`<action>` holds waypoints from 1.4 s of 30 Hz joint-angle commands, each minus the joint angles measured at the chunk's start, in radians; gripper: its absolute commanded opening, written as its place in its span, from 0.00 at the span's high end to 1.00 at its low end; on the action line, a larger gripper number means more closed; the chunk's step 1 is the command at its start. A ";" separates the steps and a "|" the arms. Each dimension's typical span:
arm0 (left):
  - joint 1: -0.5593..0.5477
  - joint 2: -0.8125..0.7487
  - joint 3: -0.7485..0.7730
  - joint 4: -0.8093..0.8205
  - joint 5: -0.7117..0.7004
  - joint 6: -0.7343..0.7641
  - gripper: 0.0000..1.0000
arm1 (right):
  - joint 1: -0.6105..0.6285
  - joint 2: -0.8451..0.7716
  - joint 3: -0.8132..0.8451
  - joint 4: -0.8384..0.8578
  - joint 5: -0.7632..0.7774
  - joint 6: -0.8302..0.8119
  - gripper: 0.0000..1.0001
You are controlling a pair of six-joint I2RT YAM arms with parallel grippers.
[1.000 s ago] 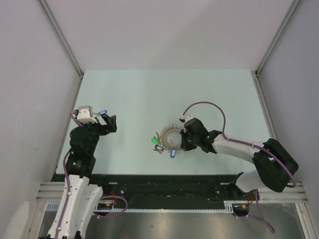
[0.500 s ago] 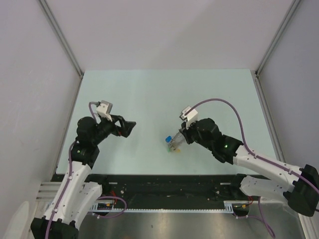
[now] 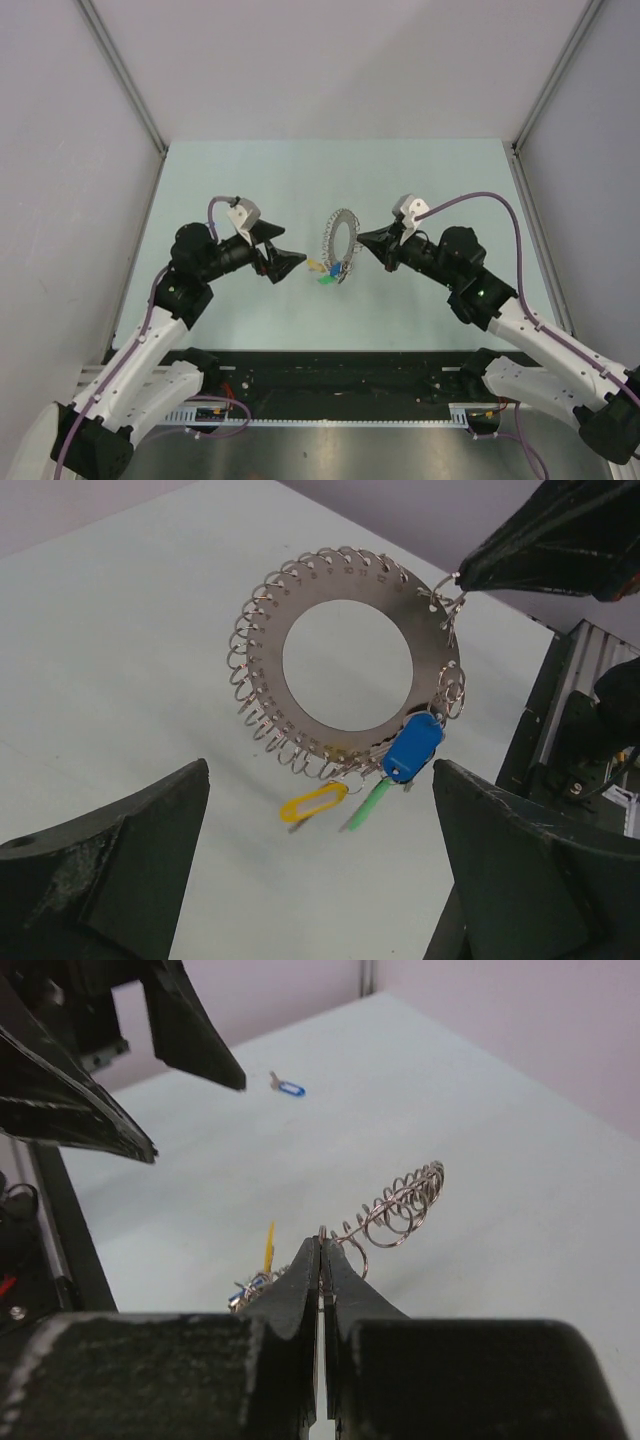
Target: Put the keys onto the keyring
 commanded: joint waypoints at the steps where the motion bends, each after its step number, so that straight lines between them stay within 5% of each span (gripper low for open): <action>1: -0.039 0.026 0.054 0.136 0.052 -0.030 0.04 | -0.069 -0.029 0.032 0.197 -0.247 0.113 1.00; 16: -0.187 0.190 0.098 0.387 0.129 -0.107 0.44 | -0.114 0.032 0.022 0.344 -0.453 0.196 1.00; 36: -0.271 0.261 0.098 0.455 0.156 -0.098 0.53 | -0.114 0.093 0.021 0.360 -0.508 0.229 1.00; 42: -0.277 0.262 0.095 0.437 0.153 -0.080 0.86 | -0.114 0.094 0.021 0.335 -0.505 0.219 1.00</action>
